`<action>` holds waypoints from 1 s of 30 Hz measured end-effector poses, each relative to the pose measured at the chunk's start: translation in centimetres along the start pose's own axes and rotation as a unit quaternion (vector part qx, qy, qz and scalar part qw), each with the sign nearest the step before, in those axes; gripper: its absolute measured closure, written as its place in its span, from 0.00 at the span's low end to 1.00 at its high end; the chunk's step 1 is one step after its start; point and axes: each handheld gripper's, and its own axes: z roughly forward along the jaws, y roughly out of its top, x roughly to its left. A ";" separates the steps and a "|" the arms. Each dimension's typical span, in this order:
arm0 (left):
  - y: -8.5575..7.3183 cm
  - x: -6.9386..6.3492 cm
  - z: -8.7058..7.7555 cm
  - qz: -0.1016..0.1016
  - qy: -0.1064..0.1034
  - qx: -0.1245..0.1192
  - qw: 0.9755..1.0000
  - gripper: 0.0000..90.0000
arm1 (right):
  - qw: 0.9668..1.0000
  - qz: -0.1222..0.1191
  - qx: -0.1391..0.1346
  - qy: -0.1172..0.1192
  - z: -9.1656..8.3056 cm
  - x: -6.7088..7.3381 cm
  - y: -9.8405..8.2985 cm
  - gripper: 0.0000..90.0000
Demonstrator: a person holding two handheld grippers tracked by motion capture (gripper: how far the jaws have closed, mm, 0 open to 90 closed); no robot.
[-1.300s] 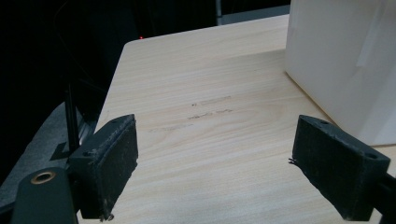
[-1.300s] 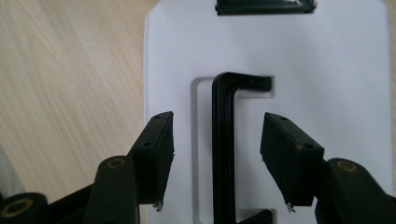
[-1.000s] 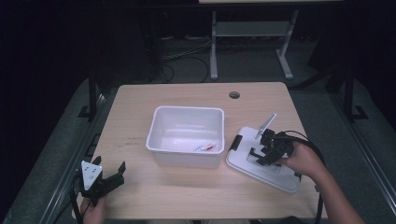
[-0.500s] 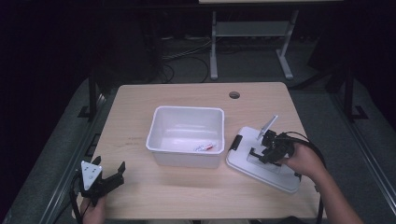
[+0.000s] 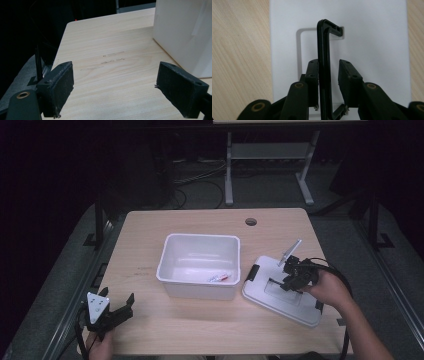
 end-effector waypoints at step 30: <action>0.0 0.1 0.0 0.002 0.001 0.003 1.000 0.15 | 1.000 0.009 0.014 0.001 0.0 -1.4 0.2 0.90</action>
